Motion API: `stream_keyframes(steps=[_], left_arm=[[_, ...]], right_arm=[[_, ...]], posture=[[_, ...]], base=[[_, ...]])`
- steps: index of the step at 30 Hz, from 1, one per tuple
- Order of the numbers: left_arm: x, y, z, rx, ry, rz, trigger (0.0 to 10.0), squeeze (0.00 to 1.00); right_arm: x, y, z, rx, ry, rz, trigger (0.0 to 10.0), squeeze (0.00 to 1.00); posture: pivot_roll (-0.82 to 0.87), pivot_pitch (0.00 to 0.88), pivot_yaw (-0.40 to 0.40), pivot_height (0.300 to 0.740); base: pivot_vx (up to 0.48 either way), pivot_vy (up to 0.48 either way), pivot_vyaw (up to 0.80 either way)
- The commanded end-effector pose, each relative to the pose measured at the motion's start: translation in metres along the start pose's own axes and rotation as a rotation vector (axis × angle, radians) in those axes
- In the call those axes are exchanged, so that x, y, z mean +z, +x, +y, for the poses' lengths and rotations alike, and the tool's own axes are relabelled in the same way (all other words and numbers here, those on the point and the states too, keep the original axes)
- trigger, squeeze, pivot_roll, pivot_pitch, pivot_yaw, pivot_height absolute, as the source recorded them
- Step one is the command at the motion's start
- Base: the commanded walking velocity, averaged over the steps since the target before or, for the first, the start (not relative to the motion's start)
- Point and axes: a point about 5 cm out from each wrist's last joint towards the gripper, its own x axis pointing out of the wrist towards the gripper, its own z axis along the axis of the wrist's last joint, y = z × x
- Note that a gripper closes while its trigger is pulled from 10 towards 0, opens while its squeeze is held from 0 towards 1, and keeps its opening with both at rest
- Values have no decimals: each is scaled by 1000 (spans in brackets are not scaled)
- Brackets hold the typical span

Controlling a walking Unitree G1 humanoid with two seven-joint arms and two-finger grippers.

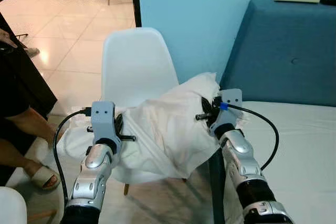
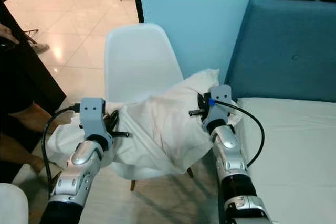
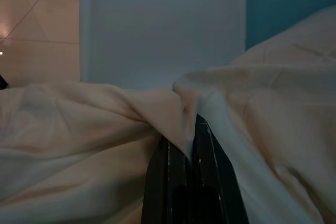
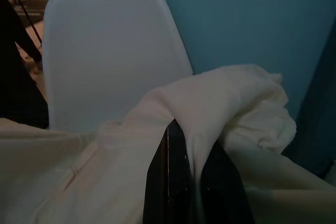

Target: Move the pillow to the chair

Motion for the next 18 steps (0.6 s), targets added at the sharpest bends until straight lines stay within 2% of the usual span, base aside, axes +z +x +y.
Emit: stream_keyframes(steps=[1,12,18], left_arm=[[15,2,-8,-43,0,-82,10000,0],[17,1,-9,-51,-9,-100,10000,0],[18,0,-10,-58,-11,-111,10000,0]], right_arm=[[4,2,4,32,-7,-31,10000,0],[4,2,4,31,-8,-33,10000,0],[4,1,4,33,-7,-32,10000,0]], posture=[[39,80,0,740],[39,73,2,740],[39,69,2,740]], base=[[334,0,0],[321,0,0],[0,0,0]])
